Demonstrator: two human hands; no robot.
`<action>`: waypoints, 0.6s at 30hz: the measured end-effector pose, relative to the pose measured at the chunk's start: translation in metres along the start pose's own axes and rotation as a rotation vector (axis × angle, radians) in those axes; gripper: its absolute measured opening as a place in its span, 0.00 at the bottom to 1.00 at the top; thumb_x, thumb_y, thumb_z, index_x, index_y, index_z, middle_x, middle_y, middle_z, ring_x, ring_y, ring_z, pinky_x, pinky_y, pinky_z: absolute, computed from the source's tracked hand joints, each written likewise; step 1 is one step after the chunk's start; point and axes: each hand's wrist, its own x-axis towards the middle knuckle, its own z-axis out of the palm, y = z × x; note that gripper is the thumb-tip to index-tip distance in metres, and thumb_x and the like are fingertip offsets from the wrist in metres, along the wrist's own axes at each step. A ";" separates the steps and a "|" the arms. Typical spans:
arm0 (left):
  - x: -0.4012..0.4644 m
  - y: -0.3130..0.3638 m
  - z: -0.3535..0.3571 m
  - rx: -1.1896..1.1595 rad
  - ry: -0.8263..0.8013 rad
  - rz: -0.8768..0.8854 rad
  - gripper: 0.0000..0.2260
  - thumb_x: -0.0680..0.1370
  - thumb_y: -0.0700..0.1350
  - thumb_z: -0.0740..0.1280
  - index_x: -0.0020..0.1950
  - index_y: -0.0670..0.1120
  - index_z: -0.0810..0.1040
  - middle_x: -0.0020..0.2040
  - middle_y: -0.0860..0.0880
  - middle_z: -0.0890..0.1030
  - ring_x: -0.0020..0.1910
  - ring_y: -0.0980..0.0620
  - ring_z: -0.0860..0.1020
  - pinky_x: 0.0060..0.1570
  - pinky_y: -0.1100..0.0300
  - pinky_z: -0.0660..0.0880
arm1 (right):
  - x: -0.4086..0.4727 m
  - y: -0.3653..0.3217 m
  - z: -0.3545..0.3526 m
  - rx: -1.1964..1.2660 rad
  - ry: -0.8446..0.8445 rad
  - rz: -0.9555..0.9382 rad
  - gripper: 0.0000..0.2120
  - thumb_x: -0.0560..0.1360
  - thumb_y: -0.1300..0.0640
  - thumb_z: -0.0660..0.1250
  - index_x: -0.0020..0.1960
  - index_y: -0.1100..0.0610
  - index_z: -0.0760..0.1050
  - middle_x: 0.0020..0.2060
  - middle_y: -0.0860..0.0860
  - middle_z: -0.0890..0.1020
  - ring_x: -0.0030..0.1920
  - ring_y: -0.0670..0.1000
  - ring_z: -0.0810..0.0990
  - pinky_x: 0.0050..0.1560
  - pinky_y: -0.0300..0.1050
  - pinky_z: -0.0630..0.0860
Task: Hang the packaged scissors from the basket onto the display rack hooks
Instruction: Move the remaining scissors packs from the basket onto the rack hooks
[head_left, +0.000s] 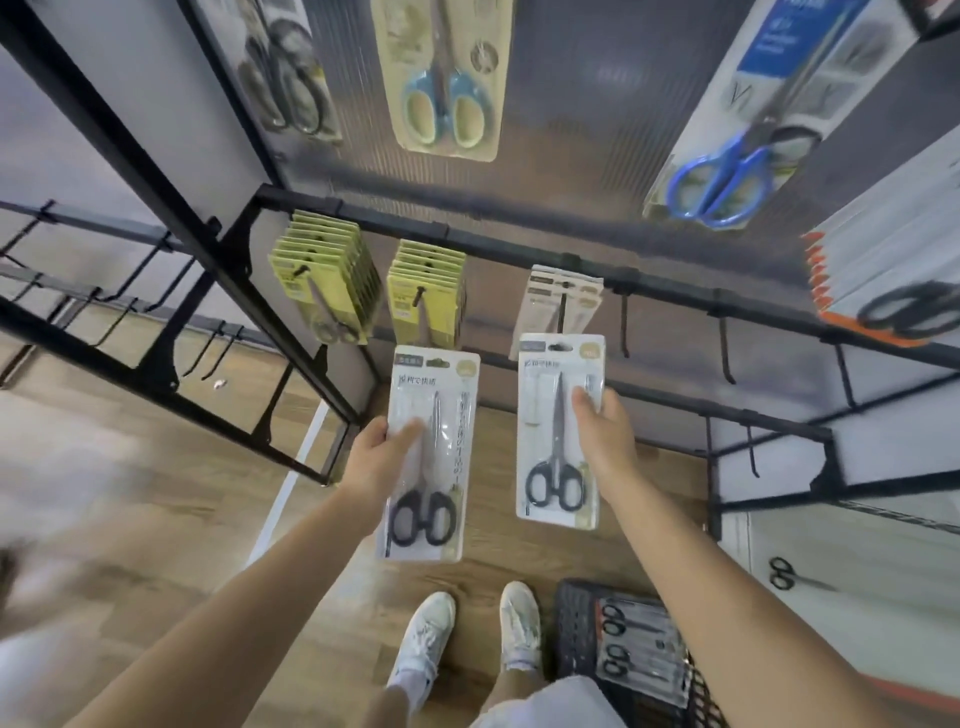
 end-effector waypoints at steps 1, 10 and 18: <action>0.001 -0.001 0.001 -0.008 0.011 -0.013 0.08 0.79 0.46 0.64 0.56 0.45 0.74 0.45 0.51 0.79 0.41 0.55 0.77 0.34 0.63 0.71 | 0.003 0.003 0.000 -0.013 -0.007 -0.004 0.06 0.81 0.51 0.57 0.53 0.51 0.70 0.47 0.48 0.78 0.48 0.50 0.77 0.50 0.46 0.73; 0.012 -0.006 0.015 0.035 0.017 0.006 0.06 0.79 0.45 0.64 0.54 0.45 0.75 0.45 0.52 0.79 0.43 0.55 0.77 0.37 0.65 0.70 | 0.038 0.007 0.002 -0.022 -0.014 -0.010 0.07 0.81 0.51 0.56 0.54 0.54 0.68 0.50 0.50 0.77 0.51 0.51 0.76 0.53 0.50 0.73; 0.029 -0.016 0.020 0.122 0.046 0.035 0.07 0.79 0.46 0.64 0.52 0.43 0.75 0.43 0.51 0.78 0.40 0.57 0.76 0.30 0.70 0.71 | 0.068 0.009 0.010 -0.022 -0.015 -0.082 0.10 0.81 0.51 0.56 0.54 0.57 0.68 0.44 0.45 0.75 0.42 0.41 0.74 0.34 0.27 0.68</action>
